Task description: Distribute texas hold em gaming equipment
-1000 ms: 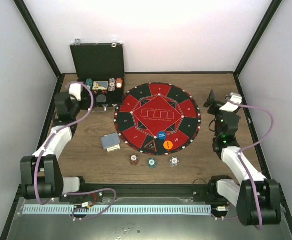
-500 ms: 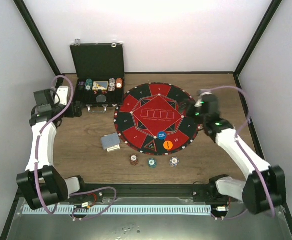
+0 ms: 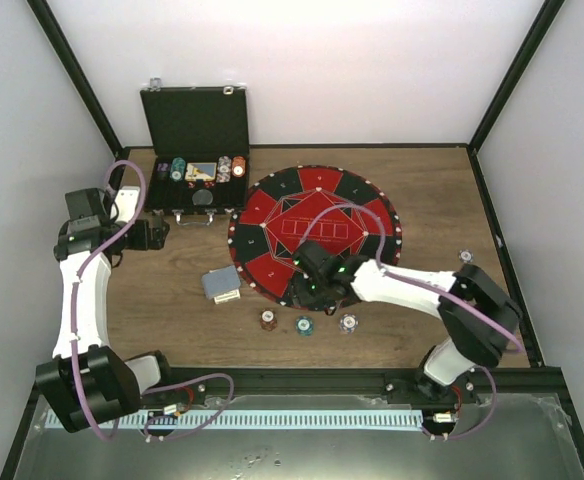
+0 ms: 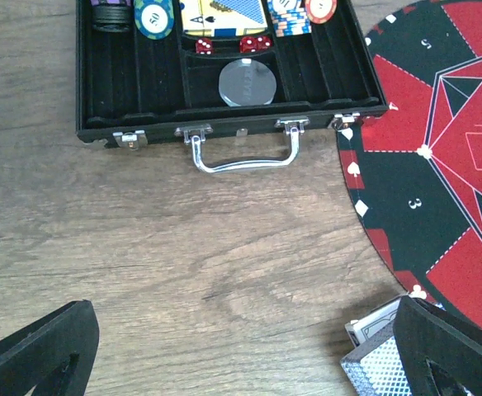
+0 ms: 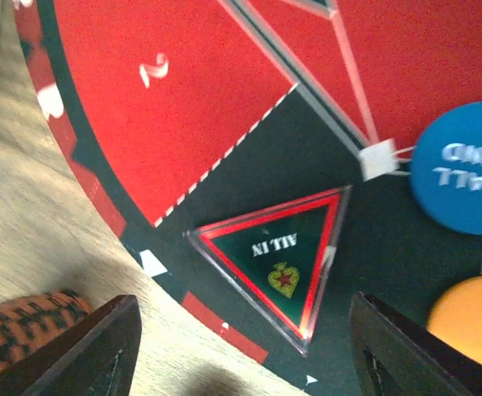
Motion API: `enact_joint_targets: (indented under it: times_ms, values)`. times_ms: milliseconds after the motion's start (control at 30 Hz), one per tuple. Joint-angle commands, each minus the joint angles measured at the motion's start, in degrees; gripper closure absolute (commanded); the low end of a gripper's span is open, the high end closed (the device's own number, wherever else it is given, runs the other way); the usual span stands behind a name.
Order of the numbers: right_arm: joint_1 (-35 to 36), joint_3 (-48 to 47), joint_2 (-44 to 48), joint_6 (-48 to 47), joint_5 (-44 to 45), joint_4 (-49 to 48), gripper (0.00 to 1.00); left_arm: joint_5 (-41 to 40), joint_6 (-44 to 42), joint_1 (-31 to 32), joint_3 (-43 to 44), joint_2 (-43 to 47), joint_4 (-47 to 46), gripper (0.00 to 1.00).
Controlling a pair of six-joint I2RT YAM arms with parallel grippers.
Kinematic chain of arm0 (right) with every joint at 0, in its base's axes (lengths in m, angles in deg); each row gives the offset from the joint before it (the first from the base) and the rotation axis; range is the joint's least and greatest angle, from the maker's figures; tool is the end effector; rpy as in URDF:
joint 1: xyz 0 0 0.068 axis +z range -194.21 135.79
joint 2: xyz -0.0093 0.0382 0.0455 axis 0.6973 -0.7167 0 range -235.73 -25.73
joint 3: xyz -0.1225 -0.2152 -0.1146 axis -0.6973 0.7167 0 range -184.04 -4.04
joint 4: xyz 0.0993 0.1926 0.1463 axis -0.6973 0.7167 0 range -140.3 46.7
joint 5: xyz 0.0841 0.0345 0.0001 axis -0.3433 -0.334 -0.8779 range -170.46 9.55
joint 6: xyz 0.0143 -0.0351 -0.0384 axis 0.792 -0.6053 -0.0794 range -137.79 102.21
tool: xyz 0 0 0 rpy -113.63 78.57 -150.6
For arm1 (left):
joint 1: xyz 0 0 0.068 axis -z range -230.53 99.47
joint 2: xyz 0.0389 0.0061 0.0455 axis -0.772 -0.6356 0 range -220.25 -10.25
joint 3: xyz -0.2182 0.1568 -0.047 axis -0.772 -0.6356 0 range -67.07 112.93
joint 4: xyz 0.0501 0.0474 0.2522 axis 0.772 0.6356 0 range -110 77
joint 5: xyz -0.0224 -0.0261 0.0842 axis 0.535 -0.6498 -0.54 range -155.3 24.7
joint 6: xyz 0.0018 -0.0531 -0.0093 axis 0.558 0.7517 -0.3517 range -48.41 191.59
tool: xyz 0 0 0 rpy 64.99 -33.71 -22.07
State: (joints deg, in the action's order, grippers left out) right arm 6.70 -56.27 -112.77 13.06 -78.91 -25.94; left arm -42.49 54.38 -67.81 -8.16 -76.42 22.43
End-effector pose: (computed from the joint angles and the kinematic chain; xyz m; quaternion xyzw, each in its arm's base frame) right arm 0.1886 0.2306 0.1924 -0.1644 0.9498 0.1641 0.2094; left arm 0.2267 0.0561 0.3020 0.0676 0.9203 -0.0772 0.3776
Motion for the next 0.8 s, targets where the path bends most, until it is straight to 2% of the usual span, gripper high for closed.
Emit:
enact_joint_targets:
  times_ms: [0, 500, 633, 767]
  values:
    - [2.9, -3.6, -4.9, -0.3, 5.0, 2.2, 0.34, 0.5, -1.6, -0.2, -0.9, 0.7, 1.9, 0.00]
    - [3.4, -5.8, -11.4, -2.6, 8.7, 3.2, 0.37, 2.6, -0.9, -0.2, 0.7, -0.7, 2.5, 0.00]
    - [3.4, -5.4, -12.6, -3.1, 8.5, 2.9, 0.41, 3.7, -0.7, -0.2, 2.2, -1.9, 3.3, 0.00]
    - [3.3, -5.2, -13.4, -3.5, 8.6, 2.3, 0.49, 3.8, -0.4, -0.3, 3.3, -2.4, 3.3, 0.00]
